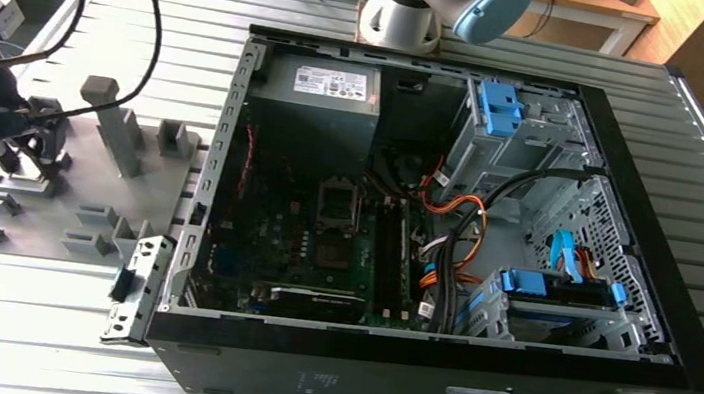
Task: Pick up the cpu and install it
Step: 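Pick up the cpu and move it towards the insertion slot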
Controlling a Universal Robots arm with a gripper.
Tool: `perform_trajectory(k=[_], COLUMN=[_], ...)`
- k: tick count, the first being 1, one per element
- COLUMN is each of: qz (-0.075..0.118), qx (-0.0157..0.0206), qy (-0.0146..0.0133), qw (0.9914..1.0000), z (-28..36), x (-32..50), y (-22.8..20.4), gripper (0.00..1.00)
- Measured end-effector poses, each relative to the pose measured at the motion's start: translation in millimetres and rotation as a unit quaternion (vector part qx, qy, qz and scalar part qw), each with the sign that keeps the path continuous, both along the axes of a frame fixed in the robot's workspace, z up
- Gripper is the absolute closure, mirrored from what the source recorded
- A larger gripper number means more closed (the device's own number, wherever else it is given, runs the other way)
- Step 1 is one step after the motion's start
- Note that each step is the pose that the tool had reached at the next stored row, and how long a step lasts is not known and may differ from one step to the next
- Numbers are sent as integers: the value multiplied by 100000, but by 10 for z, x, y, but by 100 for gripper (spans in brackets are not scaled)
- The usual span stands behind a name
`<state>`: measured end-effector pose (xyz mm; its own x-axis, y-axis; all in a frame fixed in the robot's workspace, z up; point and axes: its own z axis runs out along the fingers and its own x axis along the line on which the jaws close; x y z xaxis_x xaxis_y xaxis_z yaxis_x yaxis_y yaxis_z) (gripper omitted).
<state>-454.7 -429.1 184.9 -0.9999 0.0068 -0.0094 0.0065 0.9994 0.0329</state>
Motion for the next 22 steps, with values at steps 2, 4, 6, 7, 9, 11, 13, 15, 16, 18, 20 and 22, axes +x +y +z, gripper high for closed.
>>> perform_trajectory(k=[2,4,6,7,9,11,13,15,16,18,20,22], qz=[1,-1,-1,0,3,-1,-1,-1,2,2,2,-1], qx=[0,-2,0,-4,-2,2,-2,5,5,6,2,-8], qy=[-1,3,1,4,3,0,1,-8,-7,-9,-2,7], qw=[100000,100000,100000,100000,100000,100000,100000,100000,100000,100000,100000,100000], z=[6,30,60,75,107,140,166,177,177,177,178,178], x=[0,0,0,0,0,0,0,1,1,1,1,1], y=[0,0,0,0,0,0,0,0,0,0,0,0], gripper=[53,53,53,53,53,53,53,53,53,53,53,53])
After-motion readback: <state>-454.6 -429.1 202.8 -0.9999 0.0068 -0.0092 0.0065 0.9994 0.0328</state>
